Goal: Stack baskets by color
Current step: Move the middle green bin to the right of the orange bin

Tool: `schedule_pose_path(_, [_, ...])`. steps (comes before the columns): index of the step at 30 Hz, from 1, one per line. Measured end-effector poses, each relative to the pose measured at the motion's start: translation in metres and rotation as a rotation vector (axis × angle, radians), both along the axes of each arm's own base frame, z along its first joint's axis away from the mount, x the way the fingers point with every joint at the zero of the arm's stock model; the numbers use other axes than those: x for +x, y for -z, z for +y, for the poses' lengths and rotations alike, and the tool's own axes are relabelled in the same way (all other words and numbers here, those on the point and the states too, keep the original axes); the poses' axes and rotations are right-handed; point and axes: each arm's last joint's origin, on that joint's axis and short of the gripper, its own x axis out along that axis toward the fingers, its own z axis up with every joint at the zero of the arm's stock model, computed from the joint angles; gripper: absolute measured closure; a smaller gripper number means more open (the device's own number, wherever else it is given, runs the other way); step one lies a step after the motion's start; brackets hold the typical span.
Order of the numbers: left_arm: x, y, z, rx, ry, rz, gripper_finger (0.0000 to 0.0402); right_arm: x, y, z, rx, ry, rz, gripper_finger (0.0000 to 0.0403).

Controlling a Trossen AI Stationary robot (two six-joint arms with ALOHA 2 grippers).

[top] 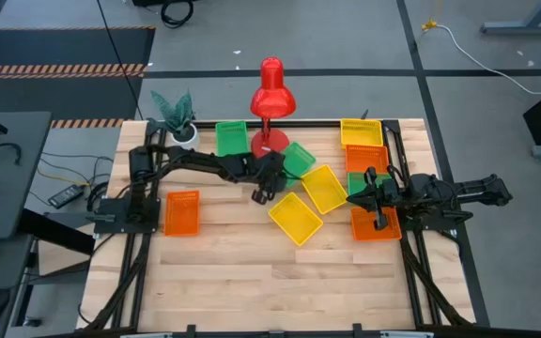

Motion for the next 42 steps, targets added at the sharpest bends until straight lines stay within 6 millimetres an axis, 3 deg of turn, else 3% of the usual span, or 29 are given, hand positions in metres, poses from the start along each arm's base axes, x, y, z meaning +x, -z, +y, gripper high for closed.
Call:
schedule_pose_path(7, [0.005,-0.008,-0.032,-0.001,-0.153,-0.017,0.0386,0.0,0.0,0.0,0.0,0.0,0.0,0.0384])
schedule_pose_path(17, [-0.007,-0.038,-0.092,0.044,-0.499,0.132,0.0392,0.0,0.0,0.0,0.0,0.0,0.0,0.0384])
schedule_pose_path(26, [-0.057,-0.046,-0.138,-0.04,-0.732,0.415,0.0391,0.0,0.0,0.0,0.0,0.0,0.0,0.0384])
schedule_pose_path(31, [-0.086,-0.041,-0.155,-0.154,-0.762,0.379,0.0391,0.0,0.0,0.0,0.0,0.0,-0.004,0.0384])
schedule_pose_path(35, [-0.106,-0.044,-0.166,-0.25,-0.731,0.253,0.0391,0.0,0.0,0.0,0.0,0.0,-0.002,0.0384])
schedule_pose_path(42, [-0.131,-0.043,-0.175,-0.384,-0.637,0.173,0.0391,0.0,0.0,0.0,0.0,-0.001,0.0,0.0384])
